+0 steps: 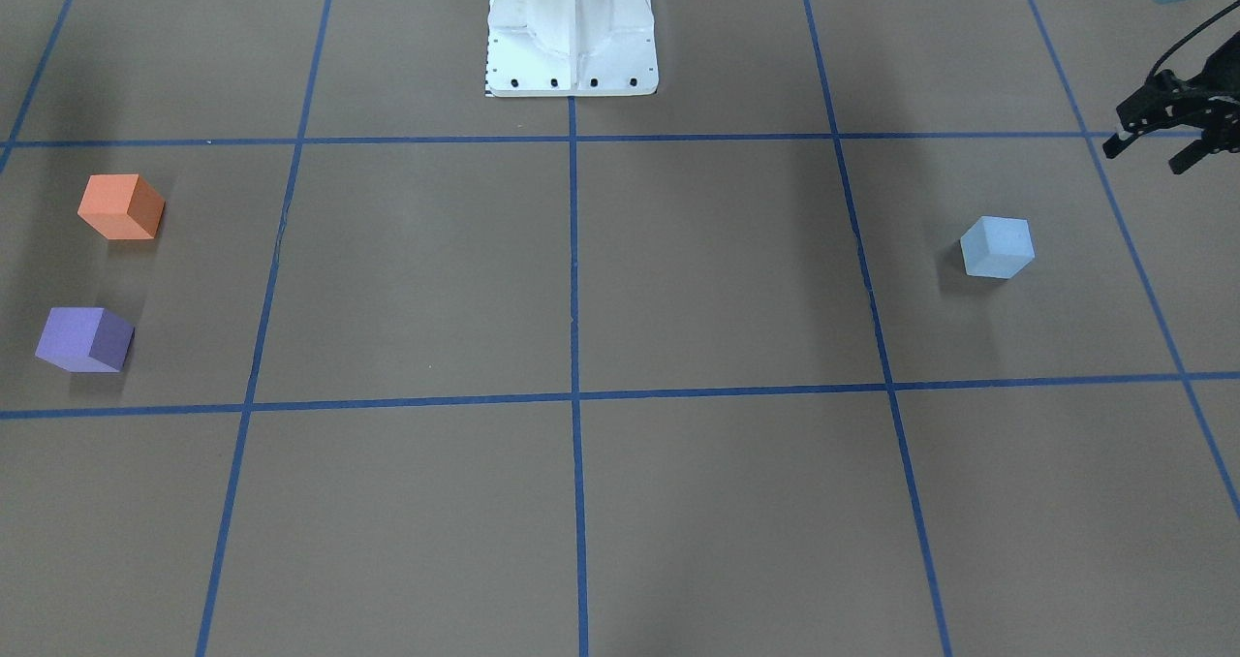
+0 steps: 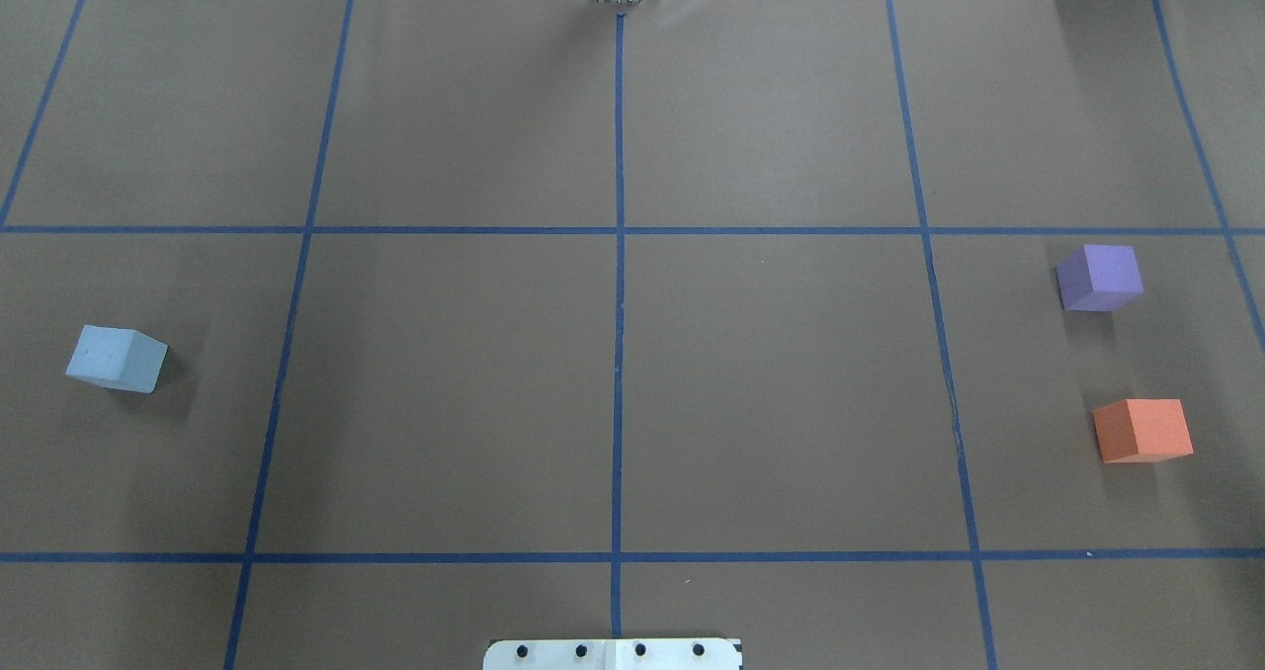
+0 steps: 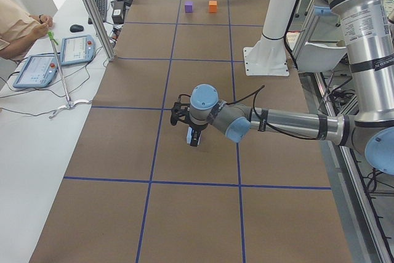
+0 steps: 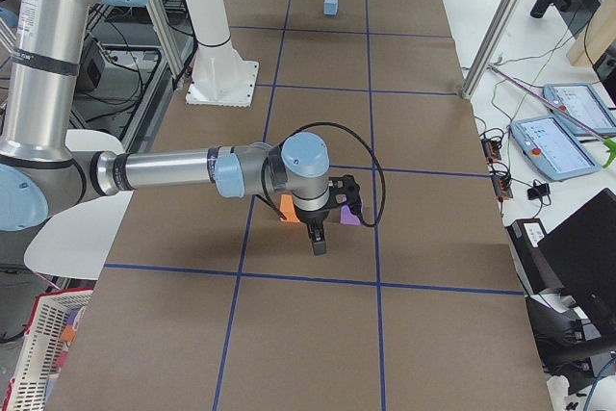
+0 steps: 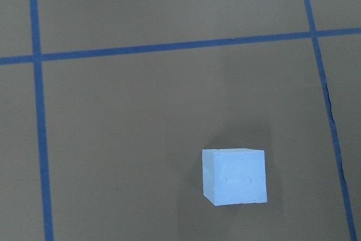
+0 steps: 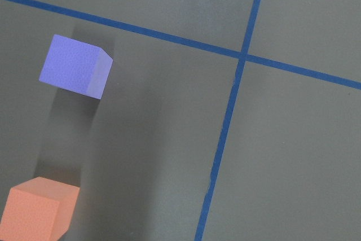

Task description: Place blue block between orange and purple blocks

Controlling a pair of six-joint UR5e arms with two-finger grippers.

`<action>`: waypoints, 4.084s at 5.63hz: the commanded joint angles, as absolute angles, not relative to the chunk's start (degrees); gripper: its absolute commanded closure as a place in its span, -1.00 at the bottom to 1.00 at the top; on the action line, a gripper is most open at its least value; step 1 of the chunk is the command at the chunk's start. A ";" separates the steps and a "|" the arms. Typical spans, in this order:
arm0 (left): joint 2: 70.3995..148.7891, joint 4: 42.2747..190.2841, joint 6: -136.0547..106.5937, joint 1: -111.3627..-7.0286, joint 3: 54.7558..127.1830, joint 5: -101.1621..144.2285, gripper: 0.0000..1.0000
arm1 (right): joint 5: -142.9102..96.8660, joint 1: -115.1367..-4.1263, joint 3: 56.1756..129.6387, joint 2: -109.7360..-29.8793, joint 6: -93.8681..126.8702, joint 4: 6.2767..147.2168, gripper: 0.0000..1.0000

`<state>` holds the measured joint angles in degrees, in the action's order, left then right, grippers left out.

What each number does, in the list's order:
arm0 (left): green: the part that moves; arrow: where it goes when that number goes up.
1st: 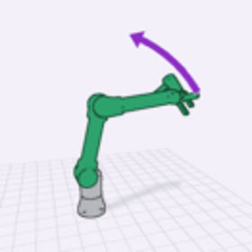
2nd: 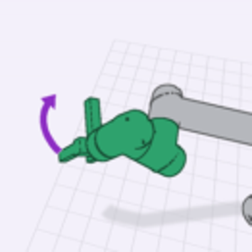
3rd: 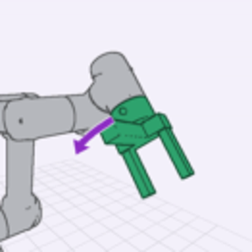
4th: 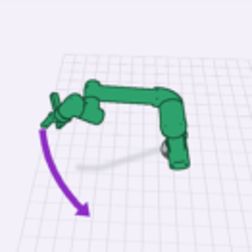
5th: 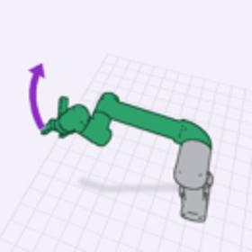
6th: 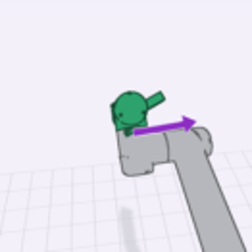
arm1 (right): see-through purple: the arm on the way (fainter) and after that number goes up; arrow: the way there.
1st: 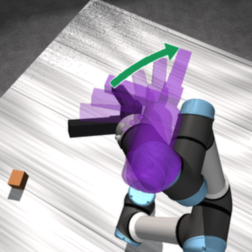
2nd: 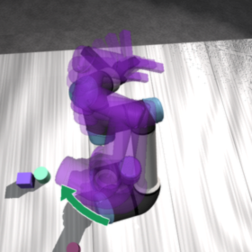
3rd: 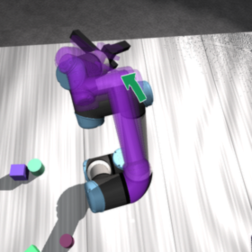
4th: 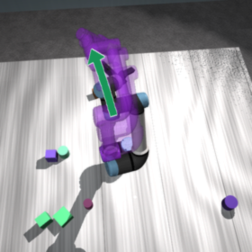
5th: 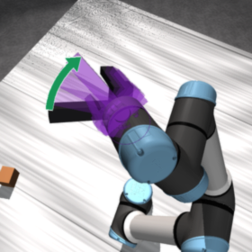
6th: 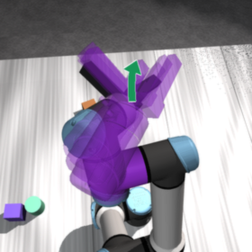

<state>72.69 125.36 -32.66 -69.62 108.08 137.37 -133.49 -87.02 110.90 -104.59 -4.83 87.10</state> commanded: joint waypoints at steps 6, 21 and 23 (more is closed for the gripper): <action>81.81 135.35 -49.58 -47.65 97.76 114.64 -0.98 | -133.42 -87.01 110.74 -105.21 -4.92 87.10 -1.00; 144.14 97.56 -75.76 -28.57 74.27 100.93 -0.99 | -133.41 -87.01 110.83 -106.17 -5.01 86.93 -1.00; 144.05 96.86 -70.88 -30.83 77.24 102.98 -1.00 | -135.77 -86.92 110.91 -105.39 -5.27 85.53 -1.00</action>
